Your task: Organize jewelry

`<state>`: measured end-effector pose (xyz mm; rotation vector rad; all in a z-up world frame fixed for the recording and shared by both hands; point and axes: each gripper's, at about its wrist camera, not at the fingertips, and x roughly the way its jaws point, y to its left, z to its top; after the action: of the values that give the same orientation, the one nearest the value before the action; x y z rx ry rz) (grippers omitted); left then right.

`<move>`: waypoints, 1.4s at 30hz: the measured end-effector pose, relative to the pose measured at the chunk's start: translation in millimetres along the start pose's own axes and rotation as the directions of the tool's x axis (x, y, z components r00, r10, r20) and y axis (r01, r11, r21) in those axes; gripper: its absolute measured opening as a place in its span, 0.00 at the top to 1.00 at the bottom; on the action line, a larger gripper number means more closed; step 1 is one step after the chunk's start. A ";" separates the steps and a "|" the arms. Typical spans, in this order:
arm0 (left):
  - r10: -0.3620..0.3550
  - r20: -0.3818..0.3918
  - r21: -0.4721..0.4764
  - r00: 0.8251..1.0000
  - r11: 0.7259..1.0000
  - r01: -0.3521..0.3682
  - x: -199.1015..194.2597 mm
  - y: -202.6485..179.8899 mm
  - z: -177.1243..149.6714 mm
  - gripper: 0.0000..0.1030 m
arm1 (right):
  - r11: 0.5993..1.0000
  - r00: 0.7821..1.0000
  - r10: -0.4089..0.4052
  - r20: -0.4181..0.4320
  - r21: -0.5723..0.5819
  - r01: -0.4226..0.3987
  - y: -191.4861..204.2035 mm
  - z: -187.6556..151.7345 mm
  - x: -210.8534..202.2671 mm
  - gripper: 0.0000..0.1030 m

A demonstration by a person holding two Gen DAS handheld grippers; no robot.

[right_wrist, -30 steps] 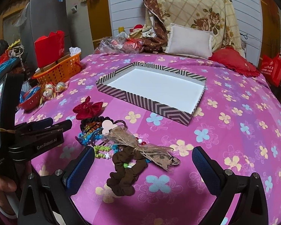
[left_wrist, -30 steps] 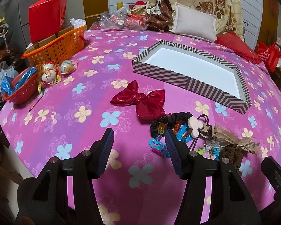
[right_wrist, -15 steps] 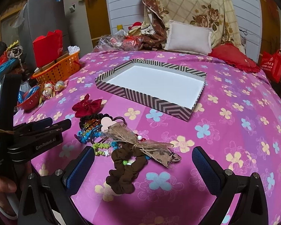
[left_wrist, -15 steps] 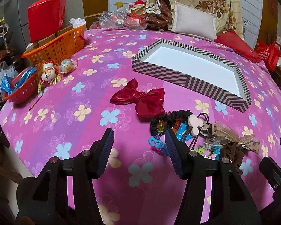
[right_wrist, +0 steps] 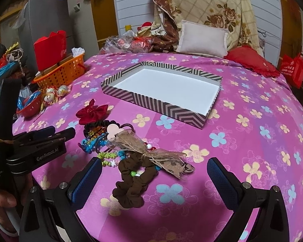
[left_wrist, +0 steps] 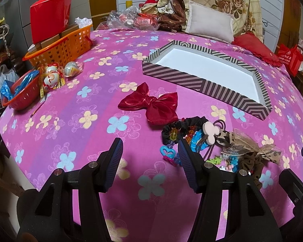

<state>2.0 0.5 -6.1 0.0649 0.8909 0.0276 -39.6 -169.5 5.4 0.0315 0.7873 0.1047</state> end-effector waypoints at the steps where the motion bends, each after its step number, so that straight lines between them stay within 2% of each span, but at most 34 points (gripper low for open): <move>1: 0.002 -0.001 0.001 1.000 1.000 -0.002 -0.5 -0.3 0.2 0.45 | 1.000 1.000 -0.001 -0.002 0.003 0.001 -0.7 -0.4 0.5 0.00; 31: -0.006 -0.029 -0.014 1.000 1.000 0.005 6.3 2.1 -2.5 0.45 | 0.999 0.999 -0.005 -0.050 0.037 0.007 -12.1 -7.0 11.1 0.00; 42: -0.025 -0.067 -0.101 0.997 0.995 0.018 15.0 26.6 3.5 0.45 | 0.998 0.994 -0.002 -0.112 0.064 0.009 -22.1 -14.1 31.0 0.00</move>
<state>14.2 27.6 -13.7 -0.0397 0.9565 0.0550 -26.0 -188.4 -27.9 0.0846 0.9030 0.0762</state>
